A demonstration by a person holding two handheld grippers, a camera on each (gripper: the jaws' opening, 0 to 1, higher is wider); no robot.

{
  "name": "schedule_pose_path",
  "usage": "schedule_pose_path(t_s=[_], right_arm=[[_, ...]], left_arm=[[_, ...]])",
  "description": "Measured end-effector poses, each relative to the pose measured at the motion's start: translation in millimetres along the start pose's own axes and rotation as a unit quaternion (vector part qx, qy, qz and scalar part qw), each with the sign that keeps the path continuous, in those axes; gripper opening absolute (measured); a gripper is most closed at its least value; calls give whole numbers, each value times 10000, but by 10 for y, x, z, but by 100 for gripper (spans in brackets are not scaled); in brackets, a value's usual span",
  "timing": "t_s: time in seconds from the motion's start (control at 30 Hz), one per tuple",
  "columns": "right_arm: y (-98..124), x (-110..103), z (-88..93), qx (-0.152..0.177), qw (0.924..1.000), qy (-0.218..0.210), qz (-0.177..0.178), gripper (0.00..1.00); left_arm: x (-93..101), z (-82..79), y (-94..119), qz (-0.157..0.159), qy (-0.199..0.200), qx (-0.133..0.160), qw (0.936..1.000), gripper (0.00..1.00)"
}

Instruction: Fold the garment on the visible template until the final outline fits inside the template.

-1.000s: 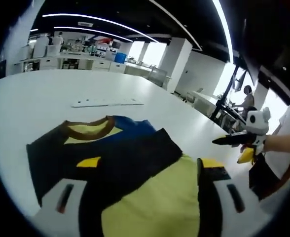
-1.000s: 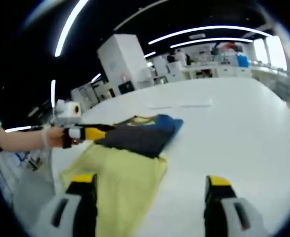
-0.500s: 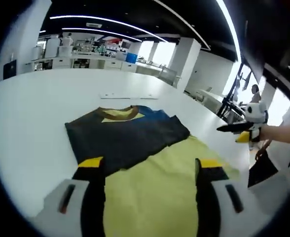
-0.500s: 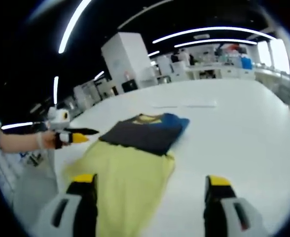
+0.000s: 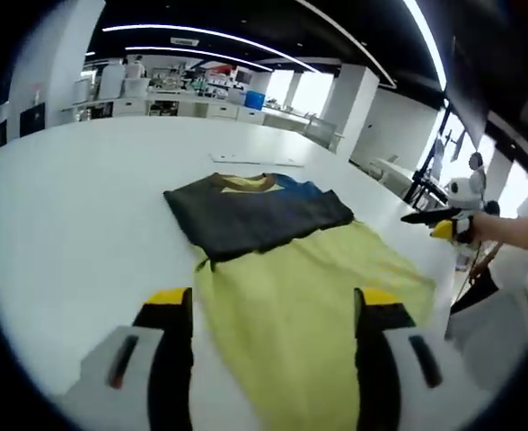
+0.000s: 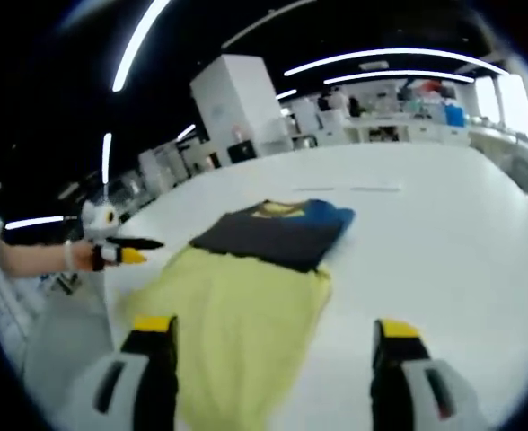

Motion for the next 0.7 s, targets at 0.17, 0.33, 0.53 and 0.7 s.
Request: schedule_pose_path(t_s=[0.17,0.33,0.53,0.7], right_arm=[[63,-45,71,-94,9999,86,-36,88],[153,-108,157,-191,9997,143,-77,84],[234,-147,332,-375,9991,133,-117,82],[316,-200,445,-518,9985,90,-179,79]], left_arm=[[19,89,149,31,-54,-118,9999,69],[43,181,309,108,-113,-290,9995,68],[128,331,487,218,-75,-506,9985,68],[196,435,626,323,-95,-736,9967,66]])
Point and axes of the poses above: the point that each gripper's makers call its tool centre point, and the gripper's own axes: y roughly backward along the fingers, x roughly to its right, z roughly out of its underside, the point moved 2 cm from there along y, roughly backward along the fingers, and after that the axes turned 11 degrees about x, right-handed, at the moved point
